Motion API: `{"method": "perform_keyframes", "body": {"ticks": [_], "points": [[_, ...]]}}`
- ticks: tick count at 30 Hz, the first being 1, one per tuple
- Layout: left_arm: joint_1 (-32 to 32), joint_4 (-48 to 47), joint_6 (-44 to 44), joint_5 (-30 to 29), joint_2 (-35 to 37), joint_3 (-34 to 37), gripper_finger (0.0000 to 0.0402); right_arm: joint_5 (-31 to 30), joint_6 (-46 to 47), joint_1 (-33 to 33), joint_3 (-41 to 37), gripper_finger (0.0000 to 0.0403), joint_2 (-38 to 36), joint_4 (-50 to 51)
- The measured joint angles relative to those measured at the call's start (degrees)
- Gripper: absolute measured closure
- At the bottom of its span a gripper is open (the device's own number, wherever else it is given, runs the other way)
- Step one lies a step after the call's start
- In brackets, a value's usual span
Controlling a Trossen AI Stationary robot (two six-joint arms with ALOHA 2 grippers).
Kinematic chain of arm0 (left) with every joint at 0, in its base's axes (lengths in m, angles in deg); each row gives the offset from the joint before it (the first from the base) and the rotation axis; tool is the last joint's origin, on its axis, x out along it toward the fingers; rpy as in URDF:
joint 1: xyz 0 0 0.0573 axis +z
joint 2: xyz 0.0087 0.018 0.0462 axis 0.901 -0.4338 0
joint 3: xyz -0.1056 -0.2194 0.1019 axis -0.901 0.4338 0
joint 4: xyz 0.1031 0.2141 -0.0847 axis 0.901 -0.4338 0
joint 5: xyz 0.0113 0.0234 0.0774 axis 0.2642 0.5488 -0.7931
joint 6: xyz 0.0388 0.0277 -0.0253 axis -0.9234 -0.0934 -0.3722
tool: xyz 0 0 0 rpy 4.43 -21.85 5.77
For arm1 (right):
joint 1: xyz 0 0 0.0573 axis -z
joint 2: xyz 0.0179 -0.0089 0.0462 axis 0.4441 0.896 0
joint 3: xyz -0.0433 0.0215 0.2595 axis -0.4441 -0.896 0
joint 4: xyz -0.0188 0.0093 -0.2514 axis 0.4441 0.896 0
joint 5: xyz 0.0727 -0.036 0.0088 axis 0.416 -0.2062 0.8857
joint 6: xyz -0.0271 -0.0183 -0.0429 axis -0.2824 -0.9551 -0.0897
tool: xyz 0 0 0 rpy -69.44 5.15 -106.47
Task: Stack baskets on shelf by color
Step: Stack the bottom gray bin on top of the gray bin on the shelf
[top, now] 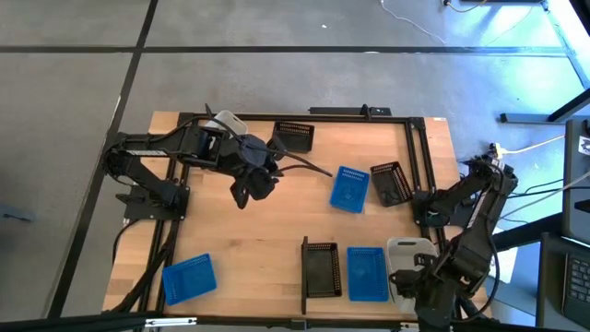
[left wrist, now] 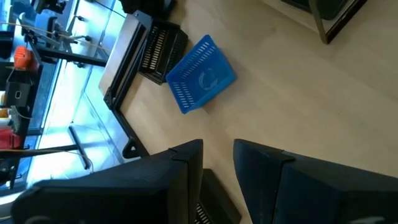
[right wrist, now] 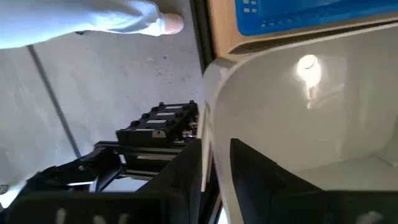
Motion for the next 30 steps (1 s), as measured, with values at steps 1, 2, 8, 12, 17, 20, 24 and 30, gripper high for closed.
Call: {"method": "perform_keyframes", "body": {"ticks": [1, 2, 8, 12, 17, 20, 24, 30], "points": [[0.00, 0.01, 0.00, -0.02, 0.00, 0.00, 0.0319, 0.43, -0.03, 0.00, -0.03, 0.0322, 0.25, 0.37], [0.00, 0.04, 0.00, -0.02, 0.00, 0.00, 0.0319, 1.34, 0.05, 0.04, -0.05, 0.0323, 0.37, 0.81], [0.00, 0.09, 0.00, -0.04, 0.00, 0.00, 0.0319, 3.41, 0.10, 0.63, -0.04, 0.0391, 0.38, 1.30], [0.02, 0.07, -0.02, -0.07, 0.00, 0.00, 0.0319, 4.10, 0.47, 0.90, -0.04, 0.0397, 0.38, 1.42], [0.00, 0.09, -0.02, -0.09, 0.00, 0.00, 0.0319, 5.94, 0.45, 0.96, -0.04, 0.0400, 0.38, 1.41], [0.02, 0.09, -0.02, -0.09, 0.00, 0.00, 0.0319, 6.65, 0.63, 0.96, -0.04, 0.0401, 0.09, 1.40], [0.38, 0.09, -0.02, -0.06, 0.00, 0.00, 0.0319, 7.36, 0.78, 1.41, -0.04, 0.0401, -0.81, 1.49], [1.53, 0.09, -0.02, -0.19, 0.00, 0.00, 0.0319, 7.27, 0.72, 2.45, 4.08, 0.0402, -1.30, 7.58]]}}
